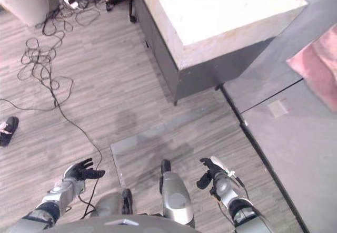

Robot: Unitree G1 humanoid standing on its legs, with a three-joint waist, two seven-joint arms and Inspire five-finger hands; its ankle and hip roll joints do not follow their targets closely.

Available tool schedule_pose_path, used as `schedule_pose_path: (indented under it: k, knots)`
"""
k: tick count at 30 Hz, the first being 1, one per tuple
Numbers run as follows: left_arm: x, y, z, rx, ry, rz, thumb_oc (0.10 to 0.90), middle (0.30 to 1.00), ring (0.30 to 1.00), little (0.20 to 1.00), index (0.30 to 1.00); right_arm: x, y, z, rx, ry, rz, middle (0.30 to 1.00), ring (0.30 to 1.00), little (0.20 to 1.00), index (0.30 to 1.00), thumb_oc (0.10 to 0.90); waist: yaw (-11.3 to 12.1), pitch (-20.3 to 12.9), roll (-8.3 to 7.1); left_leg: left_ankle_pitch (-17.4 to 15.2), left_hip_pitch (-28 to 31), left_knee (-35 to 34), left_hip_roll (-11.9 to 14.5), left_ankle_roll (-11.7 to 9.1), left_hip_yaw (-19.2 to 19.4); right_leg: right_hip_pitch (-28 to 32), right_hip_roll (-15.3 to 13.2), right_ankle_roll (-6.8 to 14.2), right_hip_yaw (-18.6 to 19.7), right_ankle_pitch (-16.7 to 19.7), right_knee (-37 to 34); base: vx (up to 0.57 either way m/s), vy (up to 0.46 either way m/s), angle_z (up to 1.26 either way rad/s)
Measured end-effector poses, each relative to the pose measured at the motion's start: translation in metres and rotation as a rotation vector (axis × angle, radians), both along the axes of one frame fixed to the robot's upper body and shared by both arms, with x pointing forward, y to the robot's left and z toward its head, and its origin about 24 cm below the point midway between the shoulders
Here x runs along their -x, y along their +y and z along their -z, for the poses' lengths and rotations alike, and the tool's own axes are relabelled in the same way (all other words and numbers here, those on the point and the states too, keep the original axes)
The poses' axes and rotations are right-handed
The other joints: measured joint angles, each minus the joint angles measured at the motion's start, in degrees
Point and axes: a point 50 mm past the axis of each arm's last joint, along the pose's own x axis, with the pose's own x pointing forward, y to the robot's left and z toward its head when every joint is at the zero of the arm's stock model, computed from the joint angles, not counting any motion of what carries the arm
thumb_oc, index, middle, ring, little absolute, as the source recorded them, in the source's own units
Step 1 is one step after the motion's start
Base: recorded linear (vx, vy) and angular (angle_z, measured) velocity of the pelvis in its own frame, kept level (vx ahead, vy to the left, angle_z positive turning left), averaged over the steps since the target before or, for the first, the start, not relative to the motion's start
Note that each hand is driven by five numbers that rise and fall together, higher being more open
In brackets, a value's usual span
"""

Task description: Organize the bathroom.

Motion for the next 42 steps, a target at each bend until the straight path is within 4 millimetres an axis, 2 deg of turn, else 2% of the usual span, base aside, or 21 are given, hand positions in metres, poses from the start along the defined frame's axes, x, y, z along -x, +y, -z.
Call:
schedule_pose_path:
  k: [1,2,3,5,7,11,14,15,19,23,25,28,29,30,32,33,35,36,38,39,42]
  knots:
    - [0.000,0.000,0.000,0.000,0.000,0.000,0.800,0.900,0.900,0.900,0.900,0.000,0.000,0.000,0.000,0.000,0.000,0.900,0.900,0.900,0.900,0.800,0.00,0.00,0.00,0.00,0.00,0.00,0.00,0.00,0.00,0.00,0.00,0.00,0.00,0.00,0.00,0.25,0.126,-0.13]
    - [0.000,-0.001,0.000,-0.004,0.004,0.013,0.800,0.900,0.900,0.900,0.900,-0.001,0.000,0.001,-0.010,0.002,0.025,0.900,0.900,0.900,0.900,0.800,1.08,0.05,-0.16,-0.03,-8.47,11.06,-0.71,4.13,-1.07,0.56,0.87,-0.38,1.29,0.27,-0.77,0.28,0.157,-0.75]
    - [-0.002,0.000,-0.002,-0.001,-0.025,-0.014,0.800,0.900,0.900,0.900,0.900,0.004,0.000,0.004,-0.011,0.011,0.049,0.900,0.900,0.900,0.900,0.800,3.57,0.25,-0.79,-2.90,-12.82,7.12,-0.56,8.47,0.72,1.96,1.94,0.08,3.57,-0.14,-1.92,0.53,0.375,-1.01]
    - [0.013,0.005,0.003,-0.019,0.022,-0.021,0.800,0.900,0.900,0.900,0.900,0.015,0.002,0.011,-0.007,0.043,0.070,0.900,0.900,0.900,0.900,0.800,3.62,-0.34,0.24,-2.86,-9.98,-22.13,1.80,9.47,2.67,6.42,4.71,1.56,4.94,0.03,-5.01,0.46,0.378,-1.01]
    - [0.031,0.003,0.011,-0.016,0.081,0.002,0.800,0.900,0.900,0.900,0.900,0.020,-0.006,0.012,0.011,0.036,0.109,0.900,0.900,0.900,0.900,0.800,3.46,-1.97,3.63,-3.30,-5.06,-49.66,2.30,8.08,-3.87,7.84,7.90,0.44,8.03,-0.12,-6.68,0.29,0.264,-1.07]
    - [0.024,0.002,0.010,-0.015,0.084,0.024,0.800,0.900,0.900,0.900,0.900,0.034,-0.016,0.014,0.030,0.047,0.169,0.900,0.900,0.900,0.900,0.800,2.65,0.33,2.89,-2.56,-3.61,-32.83,-4.82,9.26,0.20,12.31,4.74,1.58,7.80,1.30,-8.78,0.31,0.315,-0.81]
    - [0.027,-0.004,0.013,-0.014,0.100,0.047,0.800,0.900,0.900,0.900,0.900,0.053,-0.018,0.019,0.037,0.093,0.182,0.900,0.900,0.900,0.900,0.800,2.21,-0.68,4.75,-1.37,8.55,-41.60,-2.78,11.57,2.00,10.21,5.85,3.96,6.73,-0.04,-1.51,0.18,0.281,-0.62]
    - [0.018,0.002,0.007,-0.030,0.071,0.054,0.800,0.900,0.900,0.900,0.900,0.049,-0.009,0.020,0.005,0.074,0.170,0.900,0.900,0.900,0.900,0.800,3.20,-0.73,3.10,-0.19,10.03,-44.82,-3.82,15.43,5.57,6.07,3.42,4.93,5.89,-4.24,4.86,0.15,0.271,-1.12]
    - [-0.001,0.006,-0.003,-0.036,0.012,0.072,0.800,0.900,0.900,0.900,0.900,0.041,0.000,0.017,-0.010,0.040,0.128,0.900,0.900,0.900,0.900,0.800,3.99,-0.18,2.95,-0.85,10.70,-45.18,-7.89,18.07,7.10,3.32,-6.09,8.09,3.75,-5.13,5.64,0.09,0.185,-0.38]
    - [-0.001,0.029,-0.011,-0.083,-0.007,0.053,0.800,0.900,0.900,0.900,0.900,0.029,0.005,0.014,-0.027,0.003,0.119,0.900,0.900,0.900,0.900,0.800,6.81,0.46,4.08,-2.56,12.26,-45.19,-8.45,18.83,12.80,1.45,-11.97,12.79,0.89,-2.13,10.29,0.10,0.215,-0.37]
    - [0.017,0.039,-0.008,-0.092,0.041,0.010,0.800,0.900,0.900,0.900,0.900,0.020,0.000,0.010,0.012,-0.001,0.090,0.900,0.900,0.900,0.900,0.800,9.54,0.95,3.36,-4.31,13.87,-45.30,-8.12,20.27,18.92,-0.93,-16.12,12.63,-6.34,1.73,15.66,0.17,0.127,-1.23]
    - [0.071,0.040,0.009,-0.086,0.180,-0.072,0.800,0.900,0.900,0.900,0.900,0.006,-0.009,0.000,0.033,-0.017,0.056,0.900,0.900,0.900,0.900,0.800,10.71,0.97,3.05,-7.33,18.17,-47.04,-6.29,18.10,26.81,-4.89,-15.88,15.29,-17.93,1.16,17.22,0.17,0.011,-1.49]
    - [0.085,0.037,0.015,-0.071,0.234,-0.078,0.800,0.900,0.900,0.900,0.900,0.003,-0.014,-0.006,0.037,-0.050,0.054,0.900,0.900,0.900,0.900,0.800,8.87,0.61,2.82,-7.62,17.90,-46.78,-5.52,17.82,26.64,-6.13,-12.43,15.12,-19.38,1.06,13.18,0.19,-0.065,-1.22]
    - [0.081,0.037,0.014,-0.075,0.233,-0.082,0.800,0.900,0.900,0.900,0.900,0.008,-0.016,-0.006,0.042,-0.039,0.053,0.900,0.900,0.900,0.900,0.800,6.95,0.84,1.02,-9.44,17.72,-46.73,-5.84,15.88,26.50,-7.72,-9.88,14.96,-20.68,1.84,8.53,0.17,-0.100,-0.27]
    - [0.075,0.044,0.008,-0.100,0.194,-0.081,0.800,0.900,0.900,0.900,0.900,0.021,-0.012,0.001,0.016,0.010,0.051,0.900,0.900,0.900,0.900,0.800,6.72,0.57,-4.04,-15.88,15.50,-34.80,-6.13,17.67,27.24,-9.94,-13.27,16.25,-27.74,3.15,2.95,0.10,-0.111,-0.19]
    - [0.071,0.040,0.008,-0.095,0.181,-0.082,0.800,0.900,0.900,0.900,0.900,0.029,-0.014,0.003,0.014,0.038,0.055,0.900,0.900,0.900,0.900,0.800,7.25,1.38,-4.57,-18.27,15.98,-31.97,-6.62,17.03,29.04,-9.81,-15.26,10.08,-29.86,6.50,3.87,0.14,-0.149,-0.34]
    - [0.068,0.023,0.013,-0.038,0.160,-0.095,0.800,0.900,0.900,0.900,0.900,0.043,-0.018,0.006,0.020,0.073,0.065,0.900,0.900,0.900,0.900,0.800,5.84,-0.90,-0.29,-19.00,15.32,-31.20,-3.57,14.88,27.96,-8.72,-11.28,9.05,-26.59,6.64,5.78,0.12,-0.131,-0.16]
    - [0.068,0.019,0.015,-0.024,0.158,-0.093,0.800,0.900,0.900,0.900,0.900,0.045,-0.016,0.008,0.014,0.084,0.065,0.900,0.900,0.900,0.900,0.800,5.85,-1.54,1.24,-18.52,16.35,-32.05,-1.50,10.83,27.98,-6.80,-8.68,7.68,-26.70,5.39,7.47,0.00,-0.048,-0.29]
    - [0.070,0.029,0.013,-0.046,0.168,-0.094,0.800,0.900,0.900,0.900,0.900,0.050,0.000,0.016,-0.040,0.111,0.056,0.900,0.900,0.900,0.900,0.800,5.72,-2.90,-0.41,-11.97,11.74,-21.51,-0.47,5.12,25.56,1.12,-5.28,3.06,-23.43,1.38,1.11,-0.04,0.009,-0.42]
    - [0.067,0.027,0.014,-0.038,0.172,-0.106,0.800,0.900,0.900,0.900,0.900,0.048,-0.003,0.013,-0.032,0.112,0.041,0.900,0.900,0.900,0.900,0.800,5.60,-3.08,-0.55,-8.35,7.27,-11.70,-0.71,2.57,22.20,2.89,-4.92,-2.64,-22.72,4.14,-3.31,0.00,0.026,-0.15]
    - [0.066,0.020,0.016,-0.016,0.170,-0.104,0.800,0.900,0.900,0.900,0.900,0.029,-0.013,0.004,0.015,0.088,0.012,0.900,0.900,0.900,0.900,0.800,6.22,-3.34,0.46,-4.39,-1.73,3.21,1.45,2.01,12.84,4.03,-4.32,-2.98,-18.86,4.98,-4.85,0.00,0.089,-0.81]
